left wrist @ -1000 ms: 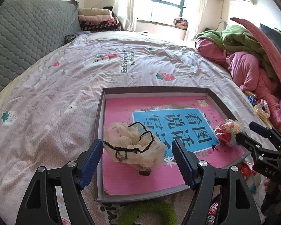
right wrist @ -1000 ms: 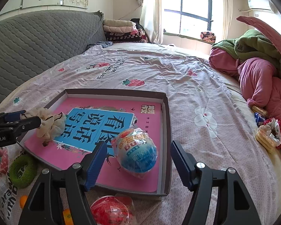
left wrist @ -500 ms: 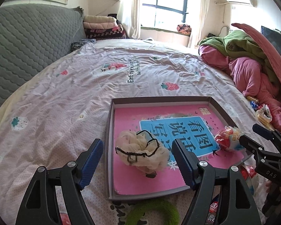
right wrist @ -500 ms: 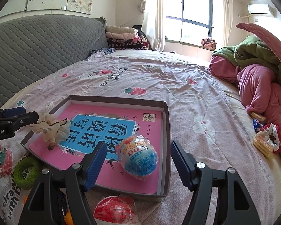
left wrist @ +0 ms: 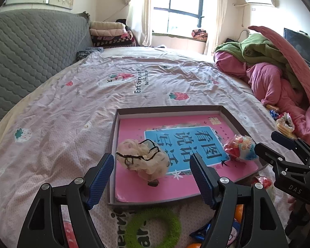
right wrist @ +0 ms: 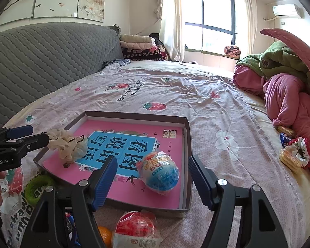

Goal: Organize objects
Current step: 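Release the mesh bag into the box with the left gripper while the right releases the egg, then withdraw both grippers from the box toward the loose items on the bed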

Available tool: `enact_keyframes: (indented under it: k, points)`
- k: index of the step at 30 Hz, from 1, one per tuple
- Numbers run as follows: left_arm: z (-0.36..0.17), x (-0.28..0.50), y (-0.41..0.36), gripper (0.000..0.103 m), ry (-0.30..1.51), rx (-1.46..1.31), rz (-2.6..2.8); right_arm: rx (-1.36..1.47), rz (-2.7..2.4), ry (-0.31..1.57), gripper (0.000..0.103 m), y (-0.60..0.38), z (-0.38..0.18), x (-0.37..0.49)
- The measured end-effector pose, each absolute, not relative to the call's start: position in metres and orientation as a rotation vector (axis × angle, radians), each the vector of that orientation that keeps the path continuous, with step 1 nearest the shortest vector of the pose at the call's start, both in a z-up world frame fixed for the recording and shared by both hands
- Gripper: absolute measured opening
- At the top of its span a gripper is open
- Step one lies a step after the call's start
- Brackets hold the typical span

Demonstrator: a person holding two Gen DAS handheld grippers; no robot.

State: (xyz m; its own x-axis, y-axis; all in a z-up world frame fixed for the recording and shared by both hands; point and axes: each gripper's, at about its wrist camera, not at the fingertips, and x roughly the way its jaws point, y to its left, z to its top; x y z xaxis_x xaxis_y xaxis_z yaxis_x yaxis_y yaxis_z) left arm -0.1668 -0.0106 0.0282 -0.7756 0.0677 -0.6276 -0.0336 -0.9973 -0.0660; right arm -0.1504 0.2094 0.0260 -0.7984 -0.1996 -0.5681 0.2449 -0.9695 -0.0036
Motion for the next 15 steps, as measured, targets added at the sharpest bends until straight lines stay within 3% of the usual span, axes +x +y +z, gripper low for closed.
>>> enact_keyframes:
  k: [15]
  points:
    - [0.031,-0.142,-0.005,0.077,-0.066,-1.021,2.917,0.82,-2.793,0.083,0.075,0.214,0.035,-0.132]
